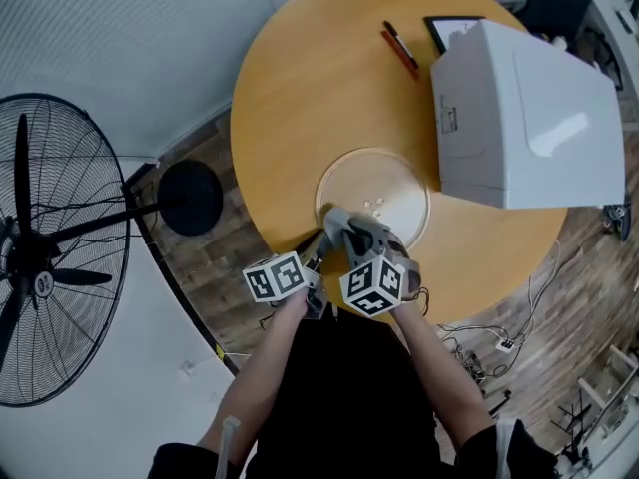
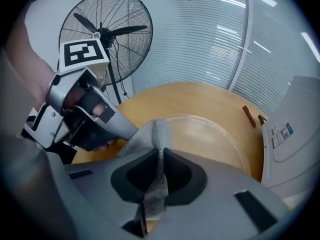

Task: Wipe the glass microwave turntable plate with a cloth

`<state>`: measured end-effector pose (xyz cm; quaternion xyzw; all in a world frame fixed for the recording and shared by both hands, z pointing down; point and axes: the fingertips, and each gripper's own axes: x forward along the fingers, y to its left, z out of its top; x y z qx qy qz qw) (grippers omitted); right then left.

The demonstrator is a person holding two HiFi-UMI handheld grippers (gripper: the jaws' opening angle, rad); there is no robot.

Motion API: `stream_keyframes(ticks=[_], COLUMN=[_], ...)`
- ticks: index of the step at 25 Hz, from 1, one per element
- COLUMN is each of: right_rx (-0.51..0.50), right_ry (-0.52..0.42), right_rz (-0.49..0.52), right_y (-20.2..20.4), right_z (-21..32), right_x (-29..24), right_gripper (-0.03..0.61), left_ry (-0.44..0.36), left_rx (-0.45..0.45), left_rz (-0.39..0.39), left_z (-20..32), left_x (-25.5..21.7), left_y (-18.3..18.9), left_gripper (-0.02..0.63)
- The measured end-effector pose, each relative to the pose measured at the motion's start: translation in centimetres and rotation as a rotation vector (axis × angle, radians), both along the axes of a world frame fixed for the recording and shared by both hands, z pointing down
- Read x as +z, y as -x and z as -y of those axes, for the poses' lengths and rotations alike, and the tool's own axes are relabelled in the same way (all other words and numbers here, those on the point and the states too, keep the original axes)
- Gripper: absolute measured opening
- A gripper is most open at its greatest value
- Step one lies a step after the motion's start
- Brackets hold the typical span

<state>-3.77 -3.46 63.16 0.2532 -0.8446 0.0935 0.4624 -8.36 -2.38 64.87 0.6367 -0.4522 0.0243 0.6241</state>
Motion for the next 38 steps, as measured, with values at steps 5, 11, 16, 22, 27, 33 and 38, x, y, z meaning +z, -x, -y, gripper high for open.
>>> stream_keyframes(ticks=[5,11,16,22,27,33,38], right_rx=[-0.072,-0.136,-0.116,-0.065,0.040,0.235,0.315], right_ry=[0.014,-0.003,-0.045,-0.088,-0.142,-0.179,-0.189], right_rz=[-0.004,0.001,0.001,-0.032,-0.094,-0.183,-0.233], right_y=[2.2,4.3,4.9,4.1,0.9,-4.9,-9.0], right_z=[0.6,2.1,5.0,9.3,12.6,14.7,14.4], right_x=[0.8,1.0,1.1,1.3,1.5,1.3,1.2], right_gripper=[0.034,0.032,0.034,0.032,0.032,0.029,0.026], left_ry=[0.006,0.015,0.010,0.016,0.020,0.022,0.015], left_rx=[0.003,0.004,-0.013,-0.027,-0.044,-0.058,-0.061], left_rz=[-0.007,-0.009,-0.001,0.002,-0.011,-0.013,-0.004], left_z=[0.0,-0.1,0.0,0.0,0.0,0.0,0.1], left_x=[0.0,0.0,0.1,0.2,0.2,0.1,0.0], left_y=[0.0,0.0,0.1,0.5,0.3,0.5,0.4], left_gripper=[0.030,0.028,0.026,0.026,0.026,0.025,0.025])
